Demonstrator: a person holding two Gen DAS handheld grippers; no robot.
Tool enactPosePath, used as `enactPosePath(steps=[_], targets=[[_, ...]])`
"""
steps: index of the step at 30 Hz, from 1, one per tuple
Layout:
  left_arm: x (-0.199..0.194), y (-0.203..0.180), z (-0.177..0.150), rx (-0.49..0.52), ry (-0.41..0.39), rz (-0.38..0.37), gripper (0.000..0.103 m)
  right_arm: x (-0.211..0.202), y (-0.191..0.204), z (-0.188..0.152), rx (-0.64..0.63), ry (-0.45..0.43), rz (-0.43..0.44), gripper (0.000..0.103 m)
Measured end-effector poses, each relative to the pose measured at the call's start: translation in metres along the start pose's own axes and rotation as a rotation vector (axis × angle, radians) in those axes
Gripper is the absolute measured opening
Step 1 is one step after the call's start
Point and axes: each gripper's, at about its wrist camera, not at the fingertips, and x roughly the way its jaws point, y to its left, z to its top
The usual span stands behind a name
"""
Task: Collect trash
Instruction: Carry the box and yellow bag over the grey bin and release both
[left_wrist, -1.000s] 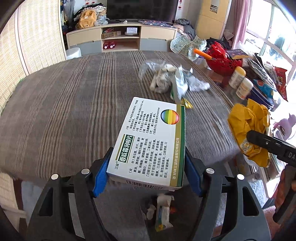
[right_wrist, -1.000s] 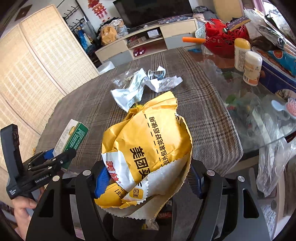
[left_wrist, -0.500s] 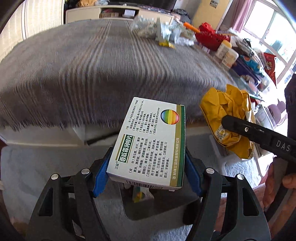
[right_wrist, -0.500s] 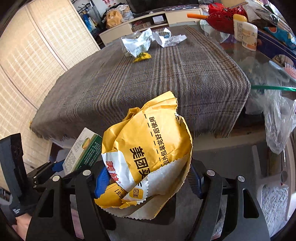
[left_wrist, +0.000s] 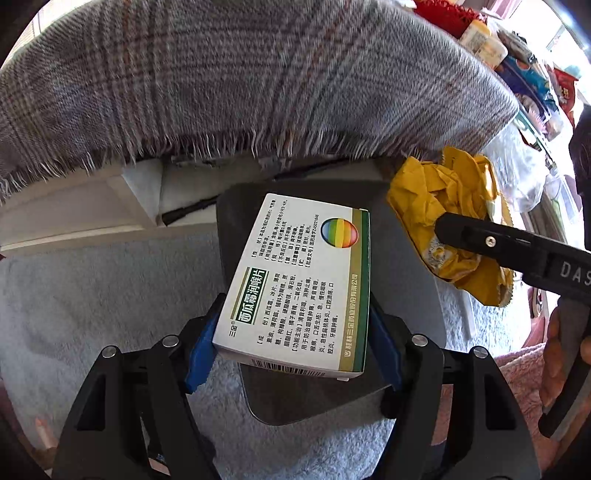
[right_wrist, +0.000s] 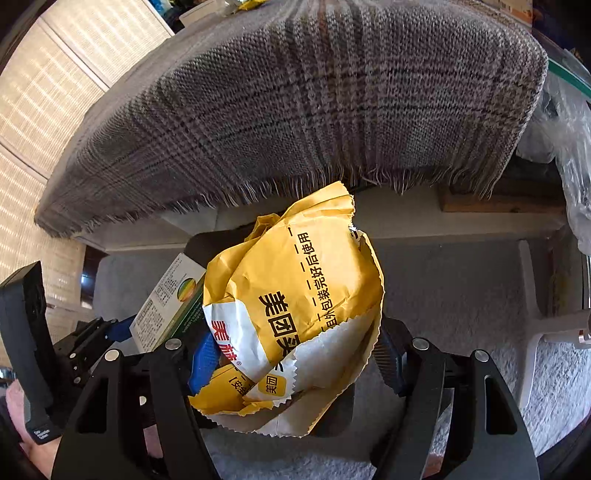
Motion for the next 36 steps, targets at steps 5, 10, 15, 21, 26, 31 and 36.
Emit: enactPosePath(steps=[5,10,15,21,26,31,36], targets=[[0.01,-0.001,-0.004,0.006,0.02,-0.013,0.068,0.008,-0.001,-0.002,0.01,0.026,0.005,0.072],[0.012,-0.003,-0.004,0.01,0.02,-0.029,0.069,0.006,-0.001,0.0,0.016,0.021,0.014,0.075],[0.007,-0.004,0.002,0.012,0.016,-0.015,0.075,0.005,-0.004,0.003,0.029,0.02,-0.003,0.079],[-0.004,0.0,0.004,0.006,-0.001,-0.008,0.082,-0.005,-0.011,0.005,0.042,-0.02,-0.002,0.092],[-0.009,0.003,0.004,0.004,-0.011,-0.001,0.086,-0.01,-0.019,0.009,0.06,-0.033,-0.004,0.094],[-0.017,0.005,0.004,-0.001,-0.036,-0.001,0.093,-0.018,-0.024,0.011,0.068,-0.048,-0.019,0.099],[-0.024,0.005,0.005,0.005,-0.057,0.008,0.095,-0.029,-0.024,0.014,0.072,-0.075,-0.023,0.1]])
